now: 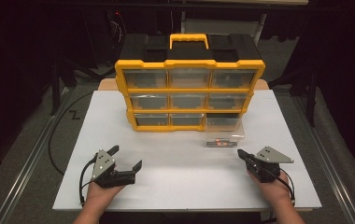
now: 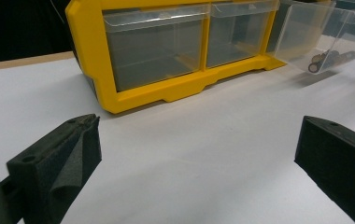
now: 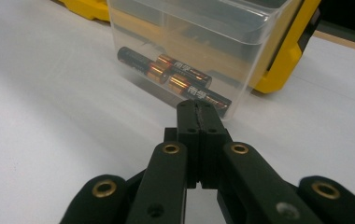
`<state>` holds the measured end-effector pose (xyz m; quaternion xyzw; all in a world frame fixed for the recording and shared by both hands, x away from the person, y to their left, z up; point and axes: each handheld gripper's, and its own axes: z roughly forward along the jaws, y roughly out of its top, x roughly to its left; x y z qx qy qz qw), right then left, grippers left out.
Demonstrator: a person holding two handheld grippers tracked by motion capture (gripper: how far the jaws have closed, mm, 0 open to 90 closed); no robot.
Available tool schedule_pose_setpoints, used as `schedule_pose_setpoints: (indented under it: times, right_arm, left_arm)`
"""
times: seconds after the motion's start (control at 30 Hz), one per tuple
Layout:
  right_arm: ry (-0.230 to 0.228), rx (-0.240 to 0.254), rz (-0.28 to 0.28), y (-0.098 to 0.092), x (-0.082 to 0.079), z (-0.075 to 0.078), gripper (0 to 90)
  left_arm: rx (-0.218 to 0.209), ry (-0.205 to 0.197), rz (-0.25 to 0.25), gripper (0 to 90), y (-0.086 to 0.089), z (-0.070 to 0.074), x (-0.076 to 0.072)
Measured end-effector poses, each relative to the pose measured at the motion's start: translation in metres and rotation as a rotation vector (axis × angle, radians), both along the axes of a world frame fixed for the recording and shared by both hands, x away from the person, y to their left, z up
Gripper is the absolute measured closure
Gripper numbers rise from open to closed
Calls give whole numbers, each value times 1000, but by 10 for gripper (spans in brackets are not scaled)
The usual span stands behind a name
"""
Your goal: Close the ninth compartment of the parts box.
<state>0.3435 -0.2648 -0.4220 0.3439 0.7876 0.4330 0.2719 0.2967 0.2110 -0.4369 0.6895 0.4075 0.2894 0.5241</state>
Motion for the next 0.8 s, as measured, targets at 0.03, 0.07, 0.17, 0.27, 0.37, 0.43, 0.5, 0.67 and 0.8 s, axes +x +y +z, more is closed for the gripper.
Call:
schedule_pose_setpoints:
  times: [0.03, 0.07, 0.17, 0.27, 0.37, 0.43, 0.5, 0.67, 0.8]
  right_arm:
    - [1, 0, 4, 0, 0, 0, 900]
    - [-1, -3, 8, 1, 0, 0, 900]
    - [-14, -3, 18, 2, 1, 0, 900]
    - [-19, 11, 19, 4, 2, 1, 900]
    - [-21, 16, 19, 6, 4, 2, 900]
    - [-20, 21, 15, 7, 5, 3, 900]
    - [-20, 22, 12, 9, 6, 3, 900]
    - [-28, 27, 8, 13, 10, 5, 900]
    - [-30, 35, 6, 18, 13, 7, 900]
  left_arm:
    - [-1, -1, 1, 11, 0, 0, 0]
    - [-2, -2, 0, 12, 0, 0, 0]
    - [-6, 0, -4, 12, 0, 0, 0]
    - [-4, -2, -11, 12, 0, 1, 0]
    - [-6, -6, -14, 12, -1, 1, -1]
    - [-6, -7, -16, 12, -1, 2, -1]
    - [-6, -7, -17, 12, -1, 2, -1]
    - [-4, -6, -19, 12, -1, 2, -1]
    - [0, -9, -22, 12, -2, 2, -1]
